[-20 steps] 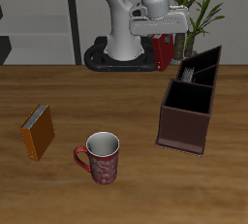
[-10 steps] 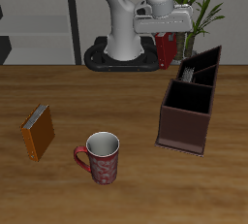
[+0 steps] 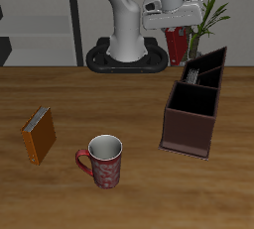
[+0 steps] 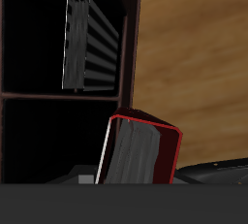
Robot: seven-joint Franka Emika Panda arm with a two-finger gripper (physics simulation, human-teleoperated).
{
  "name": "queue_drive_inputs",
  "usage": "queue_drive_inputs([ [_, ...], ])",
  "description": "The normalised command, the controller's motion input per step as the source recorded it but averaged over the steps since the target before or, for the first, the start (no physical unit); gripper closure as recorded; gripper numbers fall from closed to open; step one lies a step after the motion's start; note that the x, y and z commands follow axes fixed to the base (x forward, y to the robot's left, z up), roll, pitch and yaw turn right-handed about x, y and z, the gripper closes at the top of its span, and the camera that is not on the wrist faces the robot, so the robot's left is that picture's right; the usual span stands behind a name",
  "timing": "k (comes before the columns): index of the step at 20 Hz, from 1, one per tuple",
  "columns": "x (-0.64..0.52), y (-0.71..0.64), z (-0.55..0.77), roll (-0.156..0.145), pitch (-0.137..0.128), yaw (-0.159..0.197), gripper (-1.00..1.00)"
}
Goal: Place the striped book into the left desk caddy's front compartment and place the red book into the left desk caddy's left compartment and place the orange book into the left desk caddy's back compartment
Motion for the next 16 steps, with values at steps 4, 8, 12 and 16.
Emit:
queue_drive_inputs([
  [4,0.0,0.08,0.1,0.025,-0.03,0.011,1.0],
  [8,0.02,0.18,-0.03,0.072,0.008,0.015,1.0],
  [12,0.01,0.12,-0.03,0.052,0.021,0.011,1.0],
  [16,-0.05,0.14,0.08,0.037,-0.027,0.015,1.0],
])
